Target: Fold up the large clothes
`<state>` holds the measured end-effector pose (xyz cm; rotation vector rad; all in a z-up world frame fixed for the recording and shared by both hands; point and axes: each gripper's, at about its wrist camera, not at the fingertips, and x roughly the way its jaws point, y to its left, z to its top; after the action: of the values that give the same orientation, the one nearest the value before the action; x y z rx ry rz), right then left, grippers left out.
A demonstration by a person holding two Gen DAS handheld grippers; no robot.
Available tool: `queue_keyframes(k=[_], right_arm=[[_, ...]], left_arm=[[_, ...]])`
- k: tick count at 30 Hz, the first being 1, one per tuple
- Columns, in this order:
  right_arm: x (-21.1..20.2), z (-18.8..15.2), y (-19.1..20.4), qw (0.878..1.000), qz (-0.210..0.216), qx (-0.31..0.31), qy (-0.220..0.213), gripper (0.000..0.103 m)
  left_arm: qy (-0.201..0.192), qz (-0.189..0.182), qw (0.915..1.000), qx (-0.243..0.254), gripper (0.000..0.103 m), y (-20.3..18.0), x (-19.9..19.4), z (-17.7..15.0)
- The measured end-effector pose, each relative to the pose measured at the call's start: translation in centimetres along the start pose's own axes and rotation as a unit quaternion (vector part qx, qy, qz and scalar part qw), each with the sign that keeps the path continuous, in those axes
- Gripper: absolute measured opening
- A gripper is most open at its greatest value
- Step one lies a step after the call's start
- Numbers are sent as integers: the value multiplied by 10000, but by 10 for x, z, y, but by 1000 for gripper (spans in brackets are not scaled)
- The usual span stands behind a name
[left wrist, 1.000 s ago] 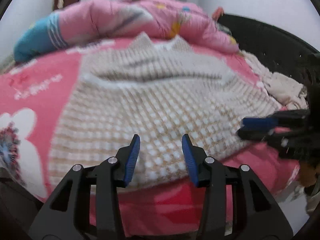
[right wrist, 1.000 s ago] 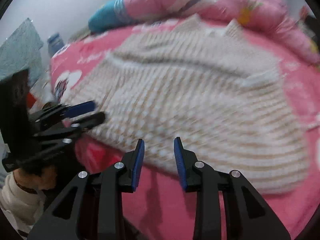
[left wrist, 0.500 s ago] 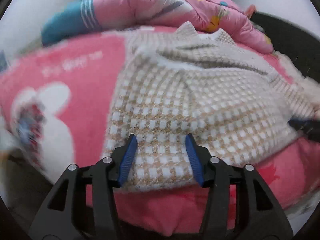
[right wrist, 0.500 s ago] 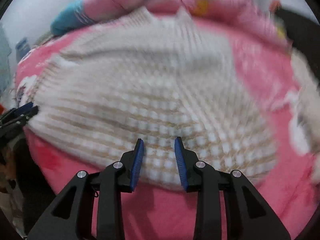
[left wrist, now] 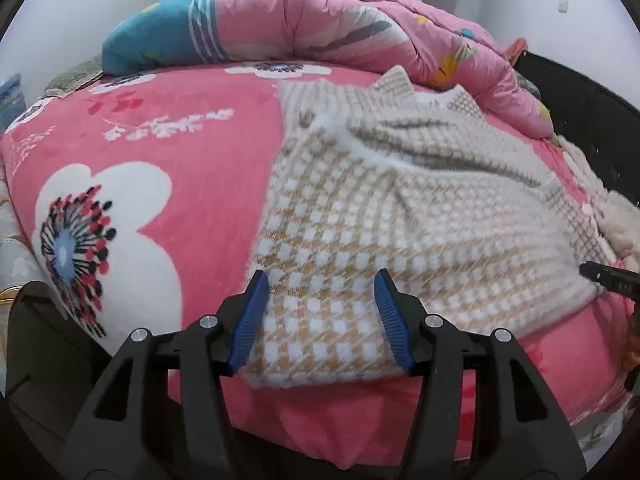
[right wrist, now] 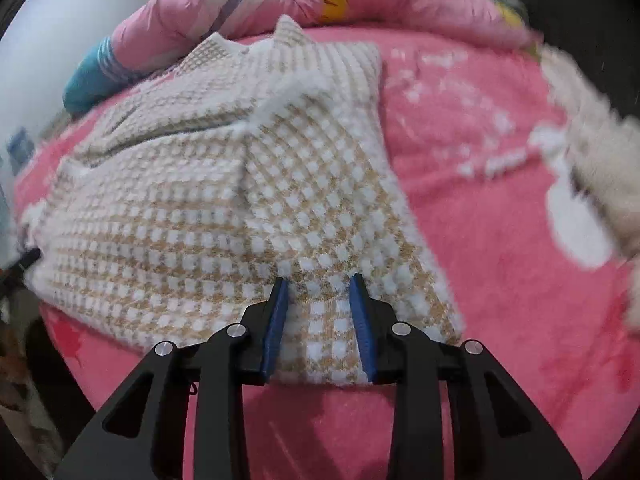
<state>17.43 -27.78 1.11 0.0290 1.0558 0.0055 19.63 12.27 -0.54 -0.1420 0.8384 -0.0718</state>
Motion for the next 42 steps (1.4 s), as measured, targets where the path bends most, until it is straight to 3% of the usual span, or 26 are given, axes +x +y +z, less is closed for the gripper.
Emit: queue_keyframes(k=[3, 7, 12, 14, 17, 20, 24, 26, 27, 35, 37, 42], right_arm=[[-27, 7, 25, 9987, 398, -30, -329, 59], [-45, 14, 60, 9937, 738, -472, -705, 70], [-8, 27, 96, 9900, 1130, -720, -444, 70], [30, 22, 107, 9913, 1012, -844, -1, 75], [42, 24, 104, 9909, 1080, -793, 78, 78], [27, 31, 99, 9919, 1085, -646, 140, 78], [10, 36, 91, 9933, 959, -613, -217, 78], [24, 39, 91, 9948, 759, -676, -51, 82], [41, 35, 90, 9943, 805, -656, 252, 86], [44, 37, 83, 9932, 987, -501, 358, 90], [45, 36, 81, 9920, 1110, -422, 423, 97], [49, 38, 82, 9910, 1218, -342, 437, 97]], left_arm=[[-194, 83, 9996, 190, 67, -15, -14, 8], [-73, -159, 9992, 365, 82, -38, -9, 21], [574, 167, 9966, 567, 89, -69, 41, 22], [680, 436, 9947, 639, 96, -74, 59, 15], [491, 696, 9935, 753, 96, -81, 61, 9], [550, 620, 9944, 654, 96, -77, 61, 11], [551, 645, 9944, 626, 96, -75, 61, 12], [551, 653, 9946, 596, 96, -73, 62, 13], [568, 667, 9943, 605, 96, -73, 63, 14], [573, 707, 9938, 634, 96, -76, 64, 14], [563, 697, 9940, 627, 96, -76, 64, 14], [573, 698, 9939, 628, 96, -75, 64, 14]])
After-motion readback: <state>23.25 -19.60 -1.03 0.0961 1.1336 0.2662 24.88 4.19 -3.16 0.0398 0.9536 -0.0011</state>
